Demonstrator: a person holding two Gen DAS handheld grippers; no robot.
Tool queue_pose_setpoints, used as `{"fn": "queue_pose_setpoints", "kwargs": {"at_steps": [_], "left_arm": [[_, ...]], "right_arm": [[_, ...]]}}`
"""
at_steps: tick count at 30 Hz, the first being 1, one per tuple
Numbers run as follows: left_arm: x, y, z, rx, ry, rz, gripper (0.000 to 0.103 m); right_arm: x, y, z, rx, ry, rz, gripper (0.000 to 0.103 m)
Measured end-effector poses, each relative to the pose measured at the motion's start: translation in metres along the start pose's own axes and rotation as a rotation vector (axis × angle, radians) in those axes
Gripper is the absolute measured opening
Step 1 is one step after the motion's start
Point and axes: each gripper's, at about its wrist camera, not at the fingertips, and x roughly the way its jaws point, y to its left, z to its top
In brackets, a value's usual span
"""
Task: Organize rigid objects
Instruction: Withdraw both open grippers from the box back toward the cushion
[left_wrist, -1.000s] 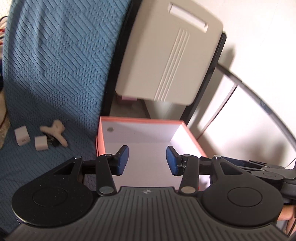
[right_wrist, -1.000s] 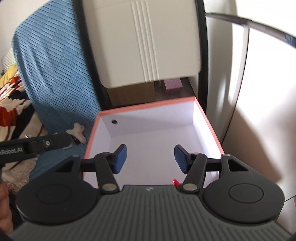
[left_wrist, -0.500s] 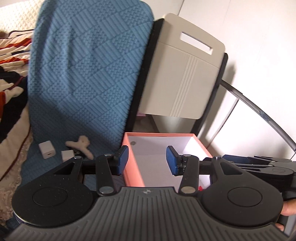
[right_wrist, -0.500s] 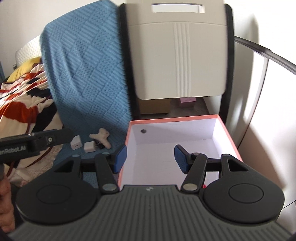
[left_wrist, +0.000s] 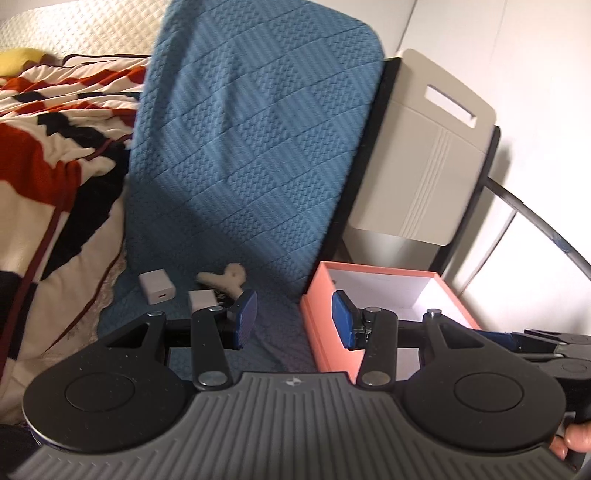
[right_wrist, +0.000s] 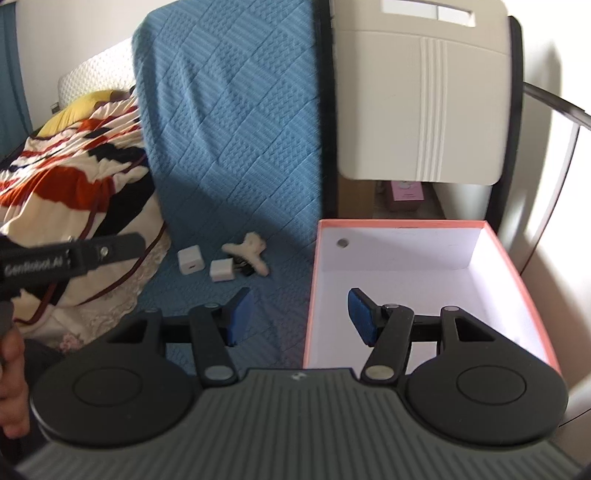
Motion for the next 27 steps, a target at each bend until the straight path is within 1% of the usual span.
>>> {"fn": "queue_pose_setpoints", "kwargs": {"at_steps": [3,6,10,14,18,21,23,25,27], "left_arm": [[0.001,0.009,-0.004,0.014,-0.003,0.004,0.051],[0.003,0.019,-0.008,0.015,-0.019,-0.008,0.051],[0.005,0.034,-0.011,-0.008,-0.036,-0.011,0.051],[0.011,0.045,-0.017,-0.03,-0.019,-0.004,0.051],[0.014,0.051,-0.027,-0.031,-0.008,0.009,0.051],[0.013,0.055,-0.035,-0.022,-0.011,0.003,0.051],[0.012,0.059,-0.038,-0.031,-0.01,0.006,0.051],[0.011,0.062,-0.04,-0.046,-0.006,0.017,0.051],[0.009,0.062,-0.043,-0.033,-0.007,0.027,0.051]], "right_arm": [[0.005,0.013,-0.004,-0.019,-0.002,0.004,0.06],[0.012,0.025,-0.006,-0.019,0.005,0.01,0.06],[0.022,0.037,-0.012,-0.015,0.018,0.025,0.06],[0.032,0.049,-0.018,-0.022,0.032,0.035,0.06],[0.039,0.056,-0.027,-0.03,0.037,0.036,0.06],[0.046,0.06,-0.034,-0.058,0.07,0.015,0.06],[0.05,0.06,-0.038,-0.067,0.095,0.018,0.06],[0.05,0.06,-0.044,-0.065,0.091,0.023,0.06],[0.05,0.061,-0.048,-0.064,0.091,0.022,0.06]]}}
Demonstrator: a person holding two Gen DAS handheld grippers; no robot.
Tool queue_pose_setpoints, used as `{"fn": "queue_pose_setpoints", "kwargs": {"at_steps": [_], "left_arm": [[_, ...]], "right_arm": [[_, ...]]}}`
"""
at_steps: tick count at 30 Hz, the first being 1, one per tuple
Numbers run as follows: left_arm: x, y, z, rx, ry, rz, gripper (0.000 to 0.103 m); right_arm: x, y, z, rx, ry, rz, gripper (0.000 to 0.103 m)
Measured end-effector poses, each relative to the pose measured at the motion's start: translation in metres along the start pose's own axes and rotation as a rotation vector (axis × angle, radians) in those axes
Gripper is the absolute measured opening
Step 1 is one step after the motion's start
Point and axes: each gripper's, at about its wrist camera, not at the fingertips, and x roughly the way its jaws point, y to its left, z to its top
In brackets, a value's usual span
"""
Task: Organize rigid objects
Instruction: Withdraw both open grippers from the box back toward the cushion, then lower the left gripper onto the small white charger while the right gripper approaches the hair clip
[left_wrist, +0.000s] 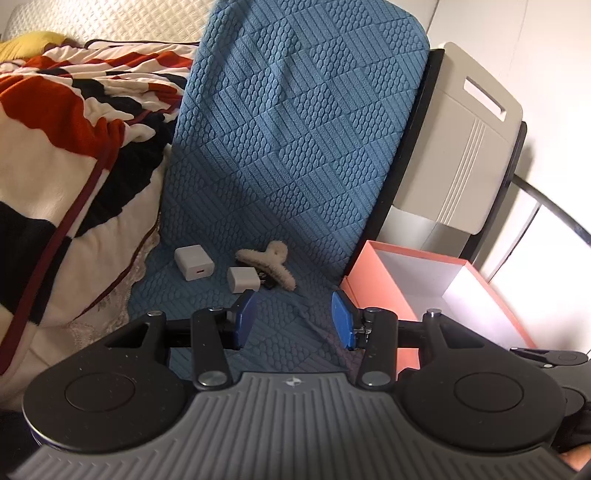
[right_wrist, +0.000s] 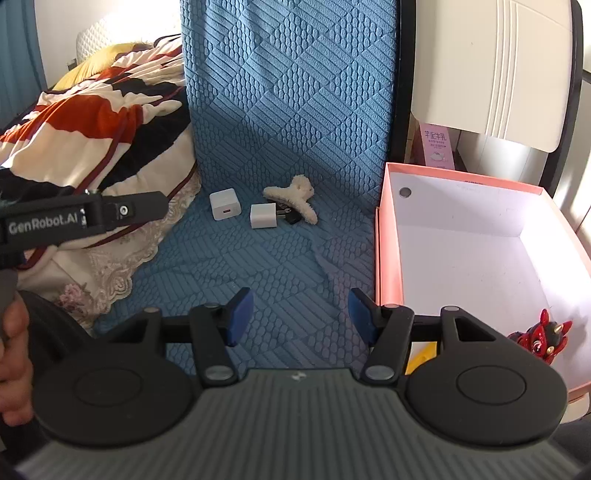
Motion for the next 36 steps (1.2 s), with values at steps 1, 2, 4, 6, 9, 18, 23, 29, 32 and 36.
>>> {"fn": "queue_pose_setpoints", "kwargs": {"at_steps": [1,2,4,6,9,18,23,29,32,36], "left_arm": [[0.0,-0.001,-0.002,0.008,0.002,0.004,0.051],[0.001,-0.001,-0.003,0.011,0.004,0.007,0.051],[0.004,-0.001,-0.005,0.008,0.008,0.003,0.051],[0.008,0.001,-0.008,0.0,0.025,0.005,0.051],[0.017,0.007,-0.012,-0.012,0.056,0.002,0.051],[0.046,0.014,-0.004,-0.005,0.092,-0.011,0.051],[0.072,0.019,0.007,-0.016,0.117,-0.015,0.051],[0.108,0.025,0.018,-0.051,0.18,-0.012,0.051],[0.126,0.032,0.021,-0.069,0.209,-0.016,0.051],[0.156,0.051,0.029,-0.133,0.278,0.022,0.051]], "right_arm": [[0.001,0.0,-0.002,0.003,-0.002,0.001,0.06],[0.001,0.0,-0.004,0.009,-0.002,0.002,0.06],[0.004,-0.001,-0.006,0.019,0.0,0.001,0.06],[0.007,-0.002,-0.009,0.031,0.003,-0.007,0.06],[0.01,-0.003,-0.013,0.049,0.004,-0.015,0.06],[0.025,-0.004,-0.009,0.08,0.002,-0.001,0.06],[0.04,-0.009,0.002,0.072,-0.004,0.006,0.06],[0.068,-0.017,0.016,0.056,0.03,0.045,0.06],[0.081,-0.014,0.021,-0.014,0.036,0.038,0.06],[0.103,-0.02,0.029,0.034,0.08,0.084,0.06]]}}
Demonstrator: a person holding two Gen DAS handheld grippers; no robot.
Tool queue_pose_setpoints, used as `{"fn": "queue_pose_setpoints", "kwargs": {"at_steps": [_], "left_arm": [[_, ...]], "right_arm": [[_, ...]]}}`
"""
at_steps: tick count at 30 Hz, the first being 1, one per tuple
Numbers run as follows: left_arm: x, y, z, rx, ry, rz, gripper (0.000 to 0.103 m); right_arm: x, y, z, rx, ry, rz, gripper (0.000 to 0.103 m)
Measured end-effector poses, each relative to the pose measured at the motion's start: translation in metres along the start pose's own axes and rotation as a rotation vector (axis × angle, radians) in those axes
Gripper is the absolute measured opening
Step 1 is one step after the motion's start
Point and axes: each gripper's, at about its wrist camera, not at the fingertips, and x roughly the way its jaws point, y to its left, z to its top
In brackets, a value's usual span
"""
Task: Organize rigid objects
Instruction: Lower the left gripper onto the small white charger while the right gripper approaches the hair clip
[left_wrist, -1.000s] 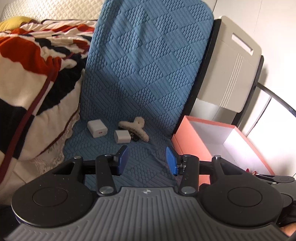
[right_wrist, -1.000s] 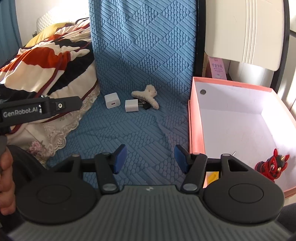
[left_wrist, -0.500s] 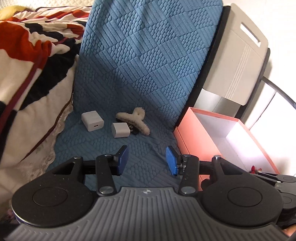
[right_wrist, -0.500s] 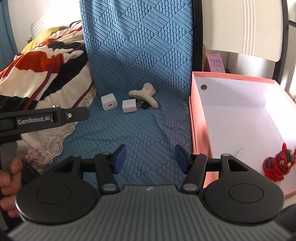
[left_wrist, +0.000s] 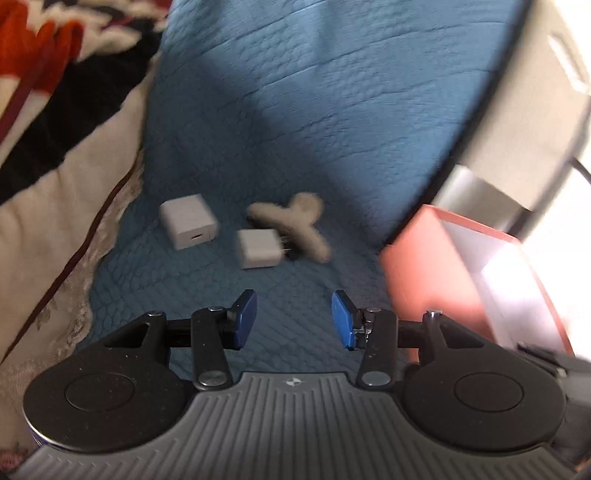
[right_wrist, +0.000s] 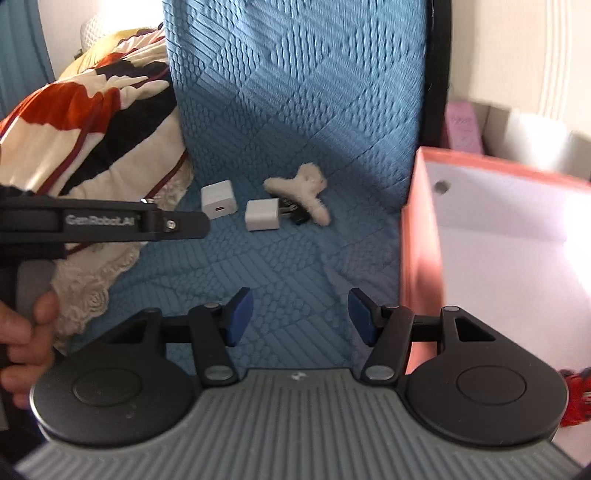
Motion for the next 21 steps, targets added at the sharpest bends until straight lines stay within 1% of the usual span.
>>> {"fn": "queue_pose_setpoints", "kwargs": {"at_steps": [3,6,8,10,14,15,21], "left_arm": [[0.013,0.014,0.016,-0.043,0.014,-0.015,0.051],[0.025,0.023,0.03,-0.042,0.019,0.018,0.051],[0.034,0.03,0.039,-0.045,0.03,0.027,0.051],[0.044,0.036,0.046,-0.06,0.047,0.012,0.051],[0.067,0.04,0.059,-0.051,0.079,-0.01,0.051],[0.072,0.04,0.061,-0.049,0.079,-0.015,0.051],[0.105,0.039,0.069,-0.053,0.143,-0.05,0.051]], "right_arm": [[0.013,0.005,0.003,-0.036,0.005,-0.012,0.06],[0.022,0.008,0.01,-0.068,-0.012,-0.031,0.06],[0.032,0.006,0.015,-0.055,-0.011,-0.025,0.06],[0.042,0.002,0.021,-0.041,-0.003,-0.014,0.06],[0.066,-0.007,0.031,0.008,0.037,0.015,0.06],[0.071,-0.007,0.034,0.005,0.041,0.012,0.06],[0.105,-0.008,0.051,-0.069,0.035,-0.001,0.06]]}}
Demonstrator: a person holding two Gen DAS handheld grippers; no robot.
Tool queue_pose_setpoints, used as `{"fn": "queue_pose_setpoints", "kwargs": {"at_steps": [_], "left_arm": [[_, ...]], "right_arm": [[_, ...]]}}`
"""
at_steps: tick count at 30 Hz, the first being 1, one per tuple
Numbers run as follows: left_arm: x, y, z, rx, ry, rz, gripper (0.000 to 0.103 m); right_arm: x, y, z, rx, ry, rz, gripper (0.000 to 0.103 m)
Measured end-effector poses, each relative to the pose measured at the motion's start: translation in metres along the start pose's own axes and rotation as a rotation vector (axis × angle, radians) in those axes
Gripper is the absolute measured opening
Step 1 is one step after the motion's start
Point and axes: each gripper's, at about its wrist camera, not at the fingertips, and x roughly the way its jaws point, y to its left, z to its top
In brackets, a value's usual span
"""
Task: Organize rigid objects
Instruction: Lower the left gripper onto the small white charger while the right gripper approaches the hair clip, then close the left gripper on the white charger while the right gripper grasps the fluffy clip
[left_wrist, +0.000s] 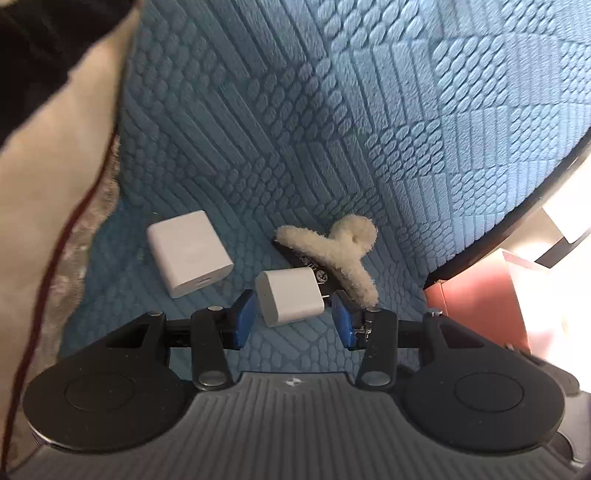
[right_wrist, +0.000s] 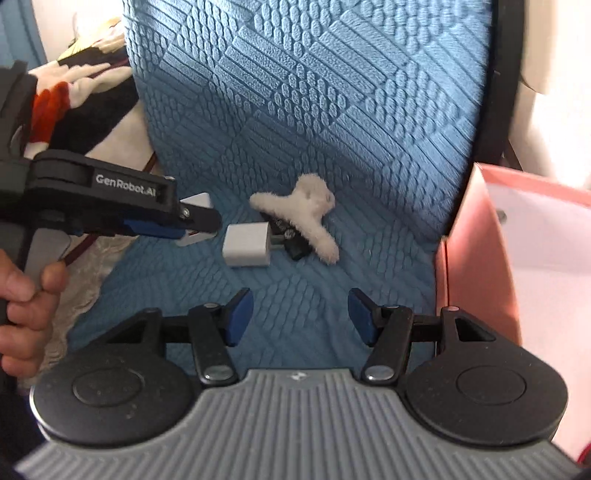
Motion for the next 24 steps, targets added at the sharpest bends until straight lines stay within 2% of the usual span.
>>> {"fn": "queue_pose_setpoints", "kwargs": {"at_steps": [5,10,12,14,16,19,24], "left_arm": [[0.015,0.005,-0.001,-0.04,0.031,-0.022,0.051],[0.023,0.01,0.003,-0.091,0.039,-0.056,0.051],[0.026,0.012,0.005,-0.114,0.037,-0.074,0.051],[0.029,0.013,0.007,-0.126,0.032,-0.077,0.051],[0.031,0.013,0.008,-0.136,0.025,-0.074,0.051],[0.035,0.013,0.009,-0.141,0.023,-0.07,0.051],[0.044,0.0,0.008,-0.062,0.022,-0.019,0.051]], "right_arm": [[0.032,-0.007,0.014,-0.032,0.038,-0.014,0.06],[0.052,-0.009,0.025,-0.072,0.035,-0.035,0.058],[0.057,-0.009,0.03,-0.081,0.028,-0.015,0.057],[0.064,-0.007,0.033,-0.095,0.034,0.0,0.049],[0.074,-0.003,0.034,-0.129,0.053,-0.021,0.032],[0.084,-0.002,0.032,-0.126,0.083,-0.027,0.021],[0.08,-0.004,0.03,-0.111,0.091,-0.035,0.017]]}}
